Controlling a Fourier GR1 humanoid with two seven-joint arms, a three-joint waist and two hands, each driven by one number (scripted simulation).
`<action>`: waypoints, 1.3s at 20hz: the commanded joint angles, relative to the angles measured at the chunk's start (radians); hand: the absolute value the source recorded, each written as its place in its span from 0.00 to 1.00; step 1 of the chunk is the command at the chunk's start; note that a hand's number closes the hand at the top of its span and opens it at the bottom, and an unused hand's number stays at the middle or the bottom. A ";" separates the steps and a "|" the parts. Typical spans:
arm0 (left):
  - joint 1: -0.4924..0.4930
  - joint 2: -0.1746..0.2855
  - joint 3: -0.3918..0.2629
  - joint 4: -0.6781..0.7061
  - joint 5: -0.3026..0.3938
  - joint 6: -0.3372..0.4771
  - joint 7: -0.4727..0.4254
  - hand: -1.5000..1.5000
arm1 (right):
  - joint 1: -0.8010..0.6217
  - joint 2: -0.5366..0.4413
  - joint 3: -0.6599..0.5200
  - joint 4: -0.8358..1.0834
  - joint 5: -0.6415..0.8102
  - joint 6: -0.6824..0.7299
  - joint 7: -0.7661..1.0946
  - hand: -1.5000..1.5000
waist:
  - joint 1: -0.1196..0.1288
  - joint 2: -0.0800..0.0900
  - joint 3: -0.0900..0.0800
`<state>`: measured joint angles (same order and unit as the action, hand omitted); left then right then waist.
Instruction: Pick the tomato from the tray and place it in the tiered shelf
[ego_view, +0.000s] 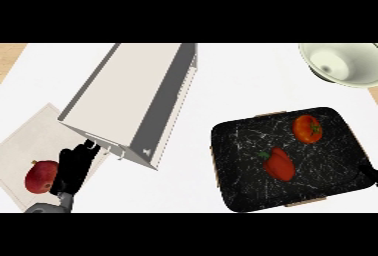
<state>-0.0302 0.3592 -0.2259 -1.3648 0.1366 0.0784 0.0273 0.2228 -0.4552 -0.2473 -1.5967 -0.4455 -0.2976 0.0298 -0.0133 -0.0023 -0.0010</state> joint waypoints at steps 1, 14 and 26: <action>-0.024 -0.033 -0.022 0.030 -0.035 0.021 0.003 0.50 | 0.012 -0.138 0.072 -0.135 0.033 0.022 0.249 0.00 | 0.006 0.003 -0.003; -0.079 -0.023 -0.006 0.037 -0.026 -0.032 0.024 0.50 | -0.303 -0.465 0.395 -0.096 0.456 0.003 0.988 0.00 | 0.053 0.010 -0.001; -0.005 -0.049 0.009 0.016 -0.059 -0.030 -0.009 0.50 | -0.600 -0.275 0.480 0.107 0.443 0.174 1.199 0.00 | 0.026 0.003 0.000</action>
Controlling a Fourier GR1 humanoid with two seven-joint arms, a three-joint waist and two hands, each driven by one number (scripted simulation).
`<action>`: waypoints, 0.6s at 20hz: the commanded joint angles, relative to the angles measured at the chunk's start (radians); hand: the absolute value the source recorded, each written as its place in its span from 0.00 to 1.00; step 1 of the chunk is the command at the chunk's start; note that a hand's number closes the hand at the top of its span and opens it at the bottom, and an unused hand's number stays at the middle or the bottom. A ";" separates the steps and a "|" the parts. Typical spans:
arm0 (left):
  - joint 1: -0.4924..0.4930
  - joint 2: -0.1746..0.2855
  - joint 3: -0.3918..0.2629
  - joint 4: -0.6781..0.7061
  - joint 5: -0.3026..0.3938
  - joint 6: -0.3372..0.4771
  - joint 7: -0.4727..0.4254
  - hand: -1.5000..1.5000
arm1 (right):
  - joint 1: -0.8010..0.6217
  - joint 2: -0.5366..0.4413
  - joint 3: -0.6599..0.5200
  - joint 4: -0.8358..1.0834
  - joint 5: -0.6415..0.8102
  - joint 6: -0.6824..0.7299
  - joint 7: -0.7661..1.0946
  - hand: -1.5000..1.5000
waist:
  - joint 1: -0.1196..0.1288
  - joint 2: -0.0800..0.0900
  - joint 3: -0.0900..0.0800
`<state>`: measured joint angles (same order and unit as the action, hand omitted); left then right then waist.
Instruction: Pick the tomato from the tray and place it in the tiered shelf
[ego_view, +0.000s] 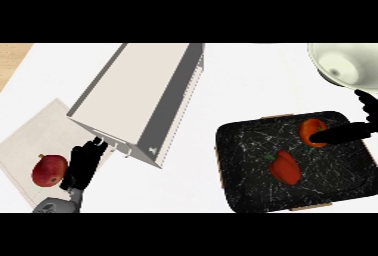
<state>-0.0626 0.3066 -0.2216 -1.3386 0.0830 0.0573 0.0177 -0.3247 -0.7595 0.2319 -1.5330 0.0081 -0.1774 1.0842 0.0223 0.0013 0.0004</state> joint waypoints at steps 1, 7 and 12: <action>0.031 0.011 0.022 0.009 0.011 -0.029 -0.022 0.50 | -0.112 0.072 0.019 0.097 0.033 0.014 0.166 0.00 | -0.003 0.001 -0.001; 0.044 0.013 0.031 -0.044 -0.014 -0.016 0.017 0.50 | -0.051 0.046 0.017 0.084 0.083 0.059 0.164 0.00 | -0.019 -0.003 -0.001; 0.052 -0.011 0.038 -0.004 -0.028 -0.011 0.000 0.50 | -0.035 0.104 0.067 0.033 0.175 0.029 0.250 0.00 | -0.024 -0.003 -0.001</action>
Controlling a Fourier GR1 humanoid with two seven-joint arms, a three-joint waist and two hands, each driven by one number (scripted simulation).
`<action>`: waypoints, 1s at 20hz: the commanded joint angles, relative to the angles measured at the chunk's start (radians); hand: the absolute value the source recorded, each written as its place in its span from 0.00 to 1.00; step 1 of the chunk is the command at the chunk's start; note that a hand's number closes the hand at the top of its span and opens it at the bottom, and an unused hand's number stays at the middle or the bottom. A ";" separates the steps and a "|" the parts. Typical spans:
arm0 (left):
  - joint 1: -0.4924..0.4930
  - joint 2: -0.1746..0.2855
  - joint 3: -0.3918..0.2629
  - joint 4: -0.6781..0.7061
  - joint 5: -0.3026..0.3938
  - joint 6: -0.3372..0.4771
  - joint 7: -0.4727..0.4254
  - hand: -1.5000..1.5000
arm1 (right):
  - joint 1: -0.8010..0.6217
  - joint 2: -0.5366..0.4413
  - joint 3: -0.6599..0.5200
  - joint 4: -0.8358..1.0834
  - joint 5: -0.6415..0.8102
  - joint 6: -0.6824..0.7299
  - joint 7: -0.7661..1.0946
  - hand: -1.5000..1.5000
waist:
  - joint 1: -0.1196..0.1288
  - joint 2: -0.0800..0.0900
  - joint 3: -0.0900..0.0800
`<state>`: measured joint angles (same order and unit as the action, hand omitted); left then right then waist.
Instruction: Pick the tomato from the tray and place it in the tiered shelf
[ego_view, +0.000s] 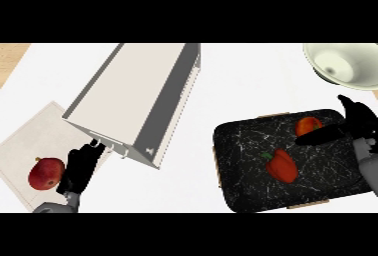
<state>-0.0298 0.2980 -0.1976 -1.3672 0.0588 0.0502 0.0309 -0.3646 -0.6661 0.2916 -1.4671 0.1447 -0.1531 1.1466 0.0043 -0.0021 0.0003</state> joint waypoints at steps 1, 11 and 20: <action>-0.014 -0.033 -0.011 0.016 -0.020 0.006 0.014 0.50 | -0.038 0.009 -0.036 0.095 0.008 0.056 0.088 0.00 | 0.001 0.003 -0.001; 0.059 -0.001 0.032 -0.039 -0.008 -0.052 -0.005 0.50 | -0.032 0.103 -0.034 0.162 0.084 0.066 0.080 0.00 | 0.005 0.002 0.000; -0.004 -0.065 0.039 -0.046 -0.061 -0.034 0.079 0.50 | -0.021 0.148 -0.104 0.206 0.158 0.116 -0.005 0.00 | -0.002 0.001 0.000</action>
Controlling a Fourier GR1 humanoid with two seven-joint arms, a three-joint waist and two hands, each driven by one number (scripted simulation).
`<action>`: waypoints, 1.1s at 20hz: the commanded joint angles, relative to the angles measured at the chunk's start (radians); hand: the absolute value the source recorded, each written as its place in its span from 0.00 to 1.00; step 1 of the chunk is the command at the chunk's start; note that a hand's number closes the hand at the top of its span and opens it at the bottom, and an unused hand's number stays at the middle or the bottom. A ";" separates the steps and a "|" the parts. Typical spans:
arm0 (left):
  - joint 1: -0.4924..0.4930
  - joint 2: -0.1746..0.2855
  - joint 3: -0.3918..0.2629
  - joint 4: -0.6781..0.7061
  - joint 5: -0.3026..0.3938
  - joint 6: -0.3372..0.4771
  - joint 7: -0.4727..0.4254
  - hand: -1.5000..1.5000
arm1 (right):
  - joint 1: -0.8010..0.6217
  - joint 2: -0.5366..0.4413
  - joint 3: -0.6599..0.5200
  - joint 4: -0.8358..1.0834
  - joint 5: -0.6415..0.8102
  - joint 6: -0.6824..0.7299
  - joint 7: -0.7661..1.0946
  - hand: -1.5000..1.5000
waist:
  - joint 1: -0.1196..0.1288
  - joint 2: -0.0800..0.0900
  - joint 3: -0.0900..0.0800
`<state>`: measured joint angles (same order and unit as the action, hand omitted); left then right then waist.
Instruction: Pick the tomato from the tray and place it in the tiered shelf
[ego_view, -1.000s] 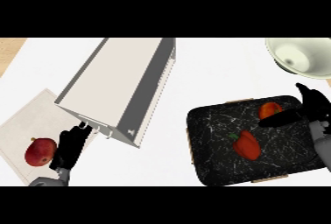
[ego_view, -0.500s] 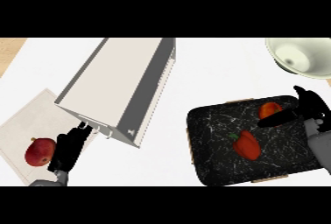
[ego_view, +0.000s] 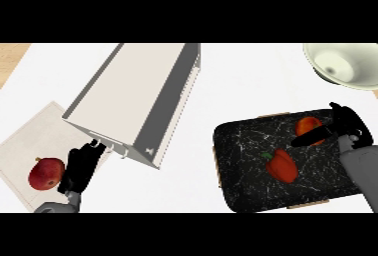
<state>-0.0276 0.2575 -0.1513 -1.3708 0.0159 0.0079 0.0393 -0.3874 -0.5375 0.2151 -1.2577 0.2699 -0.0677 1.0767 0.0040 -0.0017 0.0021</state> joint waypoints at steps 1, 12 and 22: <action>-0.027 -0.020 0.000 -0.014 -0.024 0.003 0.060 0.50 | -0.017 0.064 -0.011 0.081 0.049 0.014 0.026 0.00 | 0.001 0.002 -0.002; 0.072 -0.035 0.026 -0.070 -0.044 -0.040 0.012 0.50 | -0.064 0.130 -0.088 0.208 0.150 0.005 -0.182 1.00 | 0.006 0.003 -0.002; 0.001 -0.030 0.076 -0.008 -0.036 -0.082 0.014 0.50 | -0.113 0.101 -0.043 0.094 0.260 0.083 -0.234 1.00 | 0.007 0.003 -0.002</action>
<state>-0.0055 0.2220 -0.0855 -1.3888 -0.0321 -0.0567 0.0363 -0.4490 -0.4258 0.1195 -1.1426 0.5196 -0.0555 0.9377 0.0028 -0.0030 -0.0016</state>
